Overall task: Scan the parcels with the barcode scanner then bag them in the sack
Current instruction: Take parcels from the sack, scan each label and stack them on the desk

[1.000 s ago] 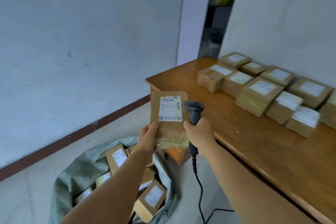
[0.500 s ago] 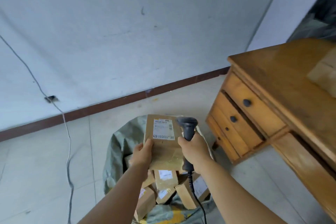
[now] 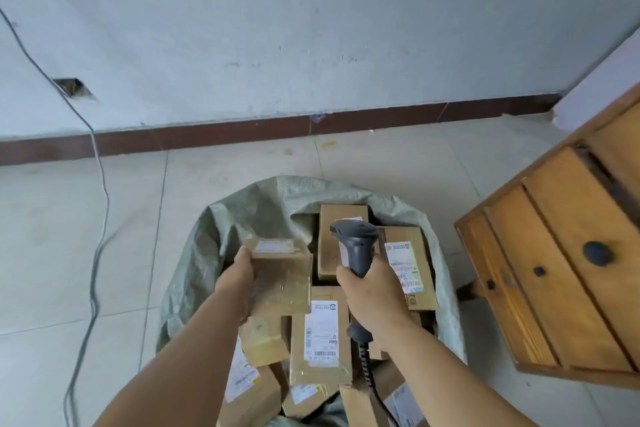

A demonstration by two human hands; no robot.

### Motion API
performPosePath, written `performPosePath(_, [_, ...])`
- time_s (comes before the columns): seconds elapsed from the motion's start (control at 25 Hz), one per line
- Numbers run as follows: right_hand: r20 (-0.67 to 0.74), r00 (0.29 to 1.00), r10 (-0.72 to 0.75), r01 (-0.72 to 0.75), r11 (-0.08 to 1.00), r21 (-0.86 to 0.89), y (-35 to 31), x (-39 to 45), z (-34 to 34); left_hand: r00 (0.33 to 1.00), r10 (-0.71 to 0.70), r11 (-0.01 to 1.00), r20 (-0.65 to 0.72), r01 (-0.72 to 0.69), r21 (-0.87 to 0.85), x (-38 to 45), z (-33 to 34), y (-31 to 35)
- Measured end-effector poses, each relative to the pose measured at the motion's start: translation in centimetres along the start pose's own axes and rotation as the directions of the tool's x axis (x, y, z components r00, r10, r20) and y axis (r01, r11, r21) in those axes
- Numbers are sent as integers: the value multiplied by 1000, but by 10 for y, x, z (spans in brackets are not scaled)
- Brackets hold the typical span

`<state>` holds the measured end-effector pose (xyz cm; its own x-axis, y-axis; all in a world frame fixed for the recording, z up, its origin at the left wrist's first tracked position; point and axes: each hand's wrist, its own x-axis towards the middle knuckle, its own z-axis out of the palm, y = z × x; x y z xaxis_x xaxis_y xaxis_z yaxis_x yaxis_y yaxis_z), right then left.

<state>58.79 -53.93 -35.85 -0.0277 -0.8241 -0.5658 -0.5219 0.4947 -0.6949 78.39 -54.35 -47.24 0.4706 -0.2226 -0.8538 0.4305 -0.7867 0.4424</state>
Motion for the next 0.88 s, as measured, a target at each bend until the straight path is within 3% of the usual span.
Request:
performPosePath(0.2, [-5, 1000, -25, 25, 999, -46, 35, 70, 26, 999, -29, 999, 32, 29, 16, 78, 60, 2])
performPosePath(0.44, [18, 999, -35, 35, 999, -36, 66, 113, 36, 995, 83, 993, 50, -78, -91, 139, 107, 24])
performPosePath(0.56, [19, 999, -48, 48, 999, -18, 75, 125, 35, 977, 212, 976, -8, -212, 43, 172, 127, 27])
performPosePath(0.68, [-1, 998, -59, 59, 998, -12, 78, 130, 34, 917, 394, 875, 61, -395, 280, 165, 137, 3])
performPosePath(0.76, [-12, 999, -39, 39, 999, -1, 74, 126, 31, 909, 409, 820, 82, -405, 404, 154, 133, -7])
performPosePath(0.88, [-29, 1000, 1, -1, 1000, 22, 58, 102, 23, 895, 430, 816, 118, -441, 374, 108, 123, -5])
